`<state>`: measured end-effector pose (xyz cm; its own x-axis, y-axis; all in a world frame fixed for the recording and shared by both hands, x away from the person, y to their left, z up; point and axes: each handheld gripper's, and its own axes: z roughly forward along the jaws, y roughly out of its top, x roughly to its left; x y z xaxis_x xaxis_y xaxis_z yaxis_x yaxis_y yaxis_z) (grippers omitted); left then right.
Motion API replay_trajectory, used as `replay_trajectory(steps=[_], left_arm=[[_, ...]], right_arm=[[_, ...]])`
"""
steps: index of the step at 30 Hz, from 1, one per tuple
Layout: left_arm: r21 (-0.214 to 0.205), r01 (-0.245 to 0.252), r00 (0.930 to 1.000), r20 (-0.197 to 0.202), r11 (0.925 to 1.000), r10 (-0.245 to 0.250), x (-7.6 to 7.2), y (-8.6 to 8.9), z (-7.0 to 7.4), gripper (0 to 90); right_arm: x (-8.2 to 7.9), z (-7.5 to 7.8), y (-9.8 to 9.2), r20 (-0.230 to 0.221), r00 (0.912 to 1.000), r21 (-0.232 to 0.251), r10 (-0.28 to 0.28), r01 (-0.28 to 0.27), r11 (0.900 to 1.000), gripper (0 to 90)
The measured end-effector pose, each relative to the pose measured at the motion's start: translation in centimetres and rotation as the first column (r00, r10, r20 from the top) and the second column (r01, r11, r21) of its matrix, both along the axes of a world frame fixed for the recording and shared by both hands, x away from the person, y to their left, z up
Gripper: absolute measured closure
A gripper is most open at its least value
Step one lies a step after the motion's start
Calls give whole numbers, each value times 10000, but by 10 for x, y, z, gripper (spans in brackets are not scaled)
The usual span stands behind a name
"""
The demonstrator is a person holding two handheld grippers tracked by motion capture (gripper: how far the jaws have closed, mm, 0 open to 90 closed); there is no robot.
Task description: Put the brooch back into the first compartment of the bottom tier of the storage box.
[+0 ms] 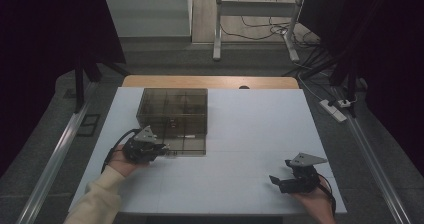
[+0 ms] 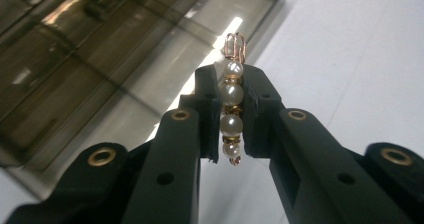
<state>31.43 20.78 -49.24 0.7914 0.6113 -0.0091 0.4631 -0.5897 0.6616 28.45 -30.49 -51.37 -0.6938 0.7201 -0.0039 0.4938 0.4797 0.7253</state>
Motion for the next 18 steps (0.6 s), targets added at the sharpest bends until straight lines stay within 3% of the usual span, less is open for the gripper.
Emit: replay_trajectory(steps=[7,18], left_arm=[[52,-647,9978,138,9979,646,5,15,-2,786],[116,-1589,9868,335,9872,1585,19,26,-11,785]], right_arm=[[0,-1,1,32,10000,18,-20,20,10000,139],[0,0,1,13,10000,1,18,-18,10000,138]])
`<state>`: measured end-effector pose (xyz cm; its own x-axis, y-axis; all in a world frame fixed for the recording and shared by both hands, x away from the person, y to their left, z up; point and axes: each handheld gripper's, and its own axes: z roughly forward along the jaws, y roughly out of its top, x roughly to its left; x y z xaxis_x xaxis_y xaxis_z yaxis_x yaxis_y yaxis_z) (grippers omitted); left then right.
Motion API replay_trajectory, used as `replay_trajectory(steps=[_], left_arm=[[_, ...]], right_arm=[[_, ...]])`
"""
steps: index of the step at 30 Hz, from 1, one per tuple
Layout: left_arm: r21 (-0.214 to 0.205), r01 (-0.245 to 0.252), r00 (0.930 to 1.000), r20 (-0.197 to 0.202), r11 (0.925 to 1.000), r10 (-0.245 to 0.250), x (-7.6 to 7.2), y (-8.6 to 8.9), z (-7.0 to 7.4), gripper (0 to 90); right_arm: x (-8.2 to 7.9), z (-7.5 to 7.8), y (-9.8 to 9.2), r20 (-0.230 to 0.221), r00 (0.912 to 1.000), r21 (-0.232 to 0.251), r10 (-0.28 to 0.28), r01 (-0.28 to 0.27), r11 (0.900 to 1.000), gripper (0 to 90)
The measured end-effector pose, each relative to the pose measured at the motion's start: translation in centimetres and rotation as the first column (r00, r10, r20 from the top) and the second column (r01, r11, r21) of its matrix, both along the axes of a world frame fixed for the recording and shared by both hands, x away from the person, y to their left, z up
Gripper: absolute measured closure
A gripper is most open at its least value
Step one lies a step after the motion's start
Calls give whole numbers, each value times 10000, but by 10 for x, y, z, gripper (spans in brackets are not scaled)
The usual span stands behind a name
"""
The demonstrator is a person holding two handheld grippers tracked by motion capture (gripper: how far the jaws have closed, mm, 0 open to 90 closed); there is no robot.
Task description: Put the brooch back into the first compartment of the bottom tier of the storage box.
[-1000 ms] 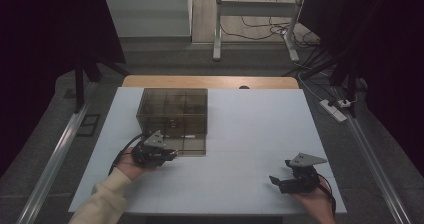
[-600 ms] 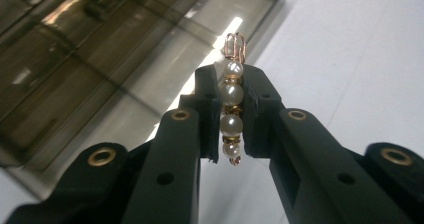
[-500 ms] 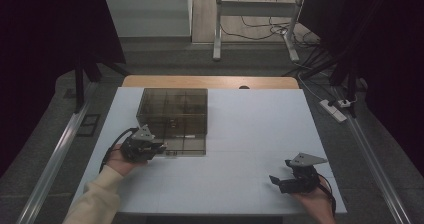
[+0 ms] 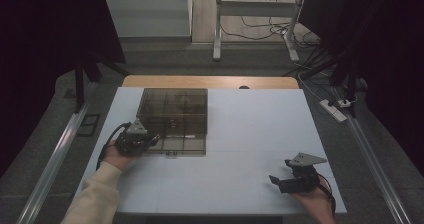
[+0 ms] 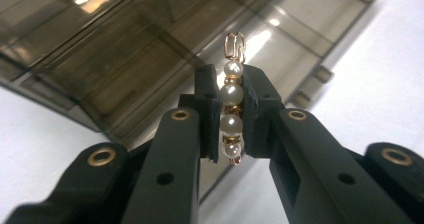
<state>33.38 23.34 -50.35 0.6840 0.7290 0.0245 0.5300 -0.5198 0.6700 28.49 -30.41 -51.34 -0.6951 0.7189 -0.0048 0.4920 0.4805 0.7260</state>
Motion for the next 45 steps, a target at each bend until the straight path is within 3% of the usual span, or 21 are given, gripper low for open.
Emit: replay_trajectory(steps=[5,6,8,15,35,45], left_arm=[[54,-220,9997,46,9997,220,2,3,-2,773],[35,-290,9995,94,9996,290,2,3,-2,747],[-67,-296,9996,38,9995,296,2,5,-2,585],[-297,-211,9997,-88,9993,208,-2,5,0,512],[-978,357,9993,-46,9946,-363,-15,-7,3,499],[-1275,477,9989,50,9907,-474,-31,-11,1,492]], right_arm=[[0,0,0,1,10000,1,-4,4,10000,138],[0,0,0,4,10000,3,-5,5,10000,139],[0,0,0,-1,10000,-2,-3,3,10000,139],[0,0,-1,35,10000,33,-45,45,10000,138],[-1,2,-1,80,10000,135,-55,54,9999,139],[-1,2,-2,75,10000,168,-50,48,9998,139]])
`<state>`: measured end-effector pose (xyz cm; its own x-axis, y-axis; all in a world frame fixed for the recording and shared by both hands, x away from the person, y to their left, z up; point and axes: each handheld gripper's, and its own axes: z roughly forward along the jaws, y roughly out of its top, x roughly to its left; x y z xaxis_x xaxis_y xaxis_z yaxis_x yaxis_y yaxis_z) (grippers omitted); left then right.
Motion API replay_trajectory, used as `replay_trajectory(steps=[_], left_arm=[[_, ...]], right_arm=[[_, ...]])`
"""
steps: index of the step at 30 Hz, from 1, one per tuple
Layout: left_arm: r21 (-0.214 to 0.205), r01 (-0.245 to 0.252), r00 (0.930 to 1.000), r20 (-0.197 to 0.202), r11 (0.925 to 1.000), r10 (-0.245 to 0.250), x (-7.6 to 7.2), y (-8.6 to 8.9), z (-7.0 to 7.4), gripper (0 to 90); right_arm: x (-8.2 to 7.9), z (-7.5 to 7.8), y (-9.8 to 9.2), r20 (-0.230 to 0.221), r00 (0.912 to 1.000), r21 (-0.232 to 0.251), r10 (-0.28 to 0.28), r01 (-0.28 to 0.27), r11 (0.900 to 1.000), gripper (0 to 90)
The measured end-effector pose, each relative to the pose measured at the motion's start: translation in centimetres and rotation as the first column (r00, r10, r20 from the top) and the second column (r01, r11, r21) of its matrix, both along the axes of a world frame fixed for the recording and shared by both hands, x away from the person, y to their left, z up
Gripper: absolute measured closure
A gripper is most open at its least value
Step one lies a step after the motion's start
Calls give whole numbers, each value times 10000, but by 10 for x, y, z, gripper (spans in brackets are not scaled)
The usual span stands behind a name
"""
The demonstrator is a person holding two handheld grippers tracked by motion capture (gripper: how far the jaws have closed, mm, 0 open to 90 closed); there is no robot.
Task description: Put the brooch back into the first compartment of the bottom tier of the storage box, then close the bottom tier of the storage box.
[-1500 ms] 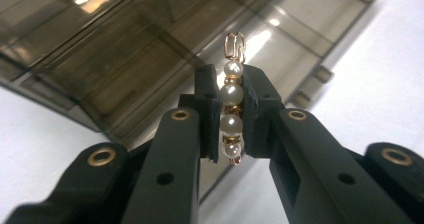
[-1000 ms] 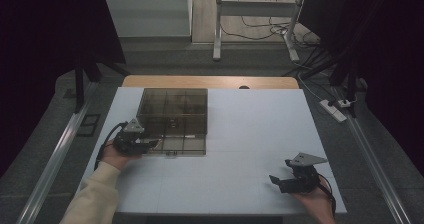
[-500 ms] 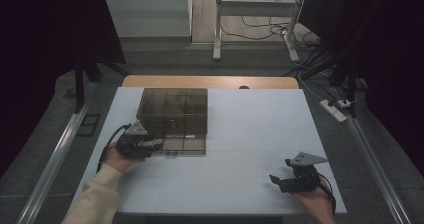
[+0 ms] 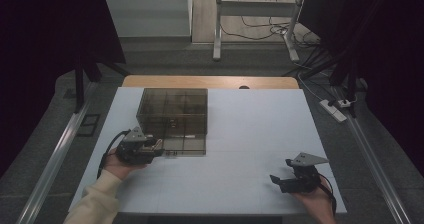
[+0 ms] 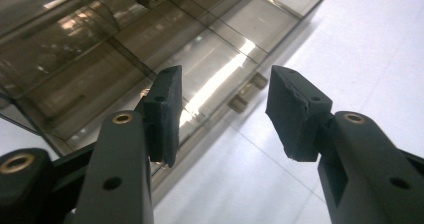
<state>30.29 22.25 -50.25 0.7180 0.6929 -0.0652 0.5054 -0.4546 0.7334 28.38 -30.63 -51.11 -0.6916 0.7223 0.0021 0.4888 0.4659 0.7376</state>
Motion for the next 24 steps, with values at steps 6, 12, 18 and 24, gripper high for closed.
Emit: replay_trajectory(steps=[6,12,18,24], left_arm=[[-56,89,9999,100,9999,-88,-8,-5,-2,473],[-133,169,9996,238,9998,-166,-18,-8,-3,467],[-192,188,9998,8,9996,-188,-21,-12,-9,436],[-157,213,9997,-98,9997,-214,-25,-13,-14,437]], right_arm=[[-1,0,0,69,10000,-8,-68,68,10000,139],[-1,1,0,87,9999,-5,-77,78,10000,139],[-1,1,0,85,9999,1,-73,73,10000,139],[-2,2,-1,83,10000,-28,-39,39,10000,139]])
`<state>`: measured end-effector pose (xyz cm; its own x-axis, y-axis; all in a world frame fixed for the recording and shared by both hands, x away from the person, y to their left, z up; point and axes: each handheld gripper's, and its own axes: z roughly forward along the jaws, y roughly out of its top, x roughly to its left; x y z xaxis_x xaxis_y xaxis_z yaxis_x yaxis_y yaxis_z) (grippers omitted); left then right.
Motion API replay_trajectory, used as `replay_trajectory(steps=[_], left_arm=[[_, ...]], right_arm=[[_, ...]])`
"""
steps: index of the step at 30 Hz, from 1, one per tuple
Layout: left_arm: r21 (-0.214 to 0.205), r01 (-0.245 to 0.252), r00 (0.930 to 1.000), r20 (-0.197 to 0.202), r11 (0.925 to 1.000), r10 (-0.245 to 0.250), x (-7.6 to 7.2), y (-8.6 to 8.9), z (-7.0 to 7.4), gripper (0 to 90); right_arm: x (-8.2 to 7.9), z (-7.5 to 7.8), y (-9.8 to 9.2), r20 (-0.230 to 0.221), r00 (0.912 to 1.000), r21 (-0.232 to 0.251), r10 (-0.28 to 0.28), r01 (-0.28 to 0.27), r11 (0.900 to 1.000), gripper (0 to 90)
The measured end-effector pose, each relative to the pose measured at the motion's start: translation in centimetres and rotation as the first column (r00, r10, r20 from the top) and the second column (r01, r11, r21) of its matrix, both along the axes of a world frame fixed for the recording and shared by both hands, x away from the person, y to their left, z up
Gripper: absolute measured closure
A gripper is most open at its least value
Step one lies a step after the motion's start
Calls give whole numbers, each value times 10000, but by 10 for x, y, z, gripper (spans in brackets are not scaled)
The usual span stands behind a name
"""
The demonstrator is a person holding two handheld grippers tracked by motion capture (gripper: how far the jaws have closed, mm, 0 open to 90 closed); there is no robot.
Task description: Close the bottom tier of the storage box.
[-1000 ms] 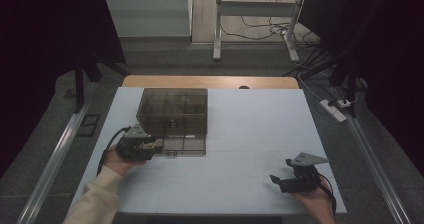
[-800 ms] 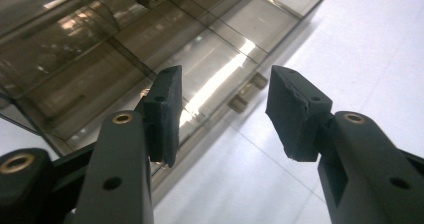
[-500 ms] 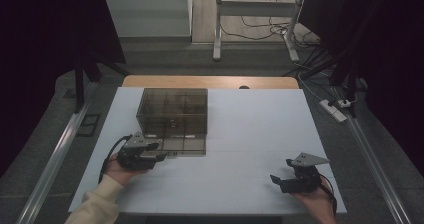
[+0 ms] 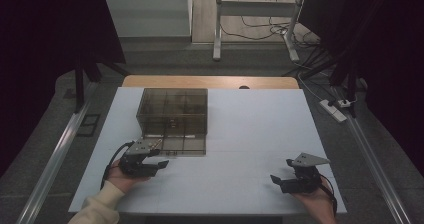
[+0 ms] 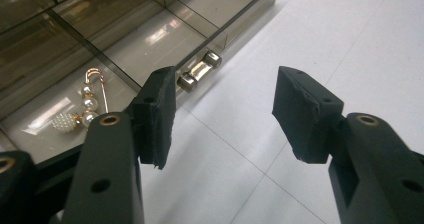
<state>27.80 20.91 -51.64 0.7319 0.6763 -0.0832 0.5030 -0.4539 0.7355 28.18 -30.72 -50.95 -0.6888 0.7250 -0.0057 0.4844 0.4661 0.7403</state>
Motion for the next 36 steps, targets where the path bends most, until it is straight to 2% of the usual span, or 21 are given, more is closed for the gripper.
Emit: replay_trajectory(steps=[4,8,10,13,16,19,24,27,36], left_arm=[[267,80,9999,97,9996,-82,-2,-1,-4,576],[571,15,10000,42,9984,-17,0,0,-9,807],[675,-7,10000,-12,9977,8,0,1,-10,888],[860,-106,9999,133,9962,95,1,-1,-11,890],[1329,-227,9995,234,9909,198,3,-5,-14,890],[1571,-411,9990,256,9867,376,8,-6,-18,890],[1568,-618,9979,274,9857,583,16,-6,-19,890],[1763,-649,9976,348,9822,597,19,-8,-19,889],[2001,-575,9980,370,9781,511,22,-14,-21,890]], right_arm=[[0,-1,1,-12,10000,1,6,-6,10000,139],[0,-1,1,-15,10000,-10,18,-18,10000,139],[0,-1,1,-25,10000,-25,23,-23,10000,139],[0,-1,1,-28,10000,-29,35,-35,10000,139],[0,-1,2,-27,10000,-11,37,-37,10000,139],[1,-1,3,-36,10000,-8,41,-41,10000,139],[1,-1,2,-37,10000,-3,38,-38,10000,139],[1,-2,2,-46,10000,3,33,-33,10000,139],[1,-1,2,-57,10000,30,71,-71,10000,139]])
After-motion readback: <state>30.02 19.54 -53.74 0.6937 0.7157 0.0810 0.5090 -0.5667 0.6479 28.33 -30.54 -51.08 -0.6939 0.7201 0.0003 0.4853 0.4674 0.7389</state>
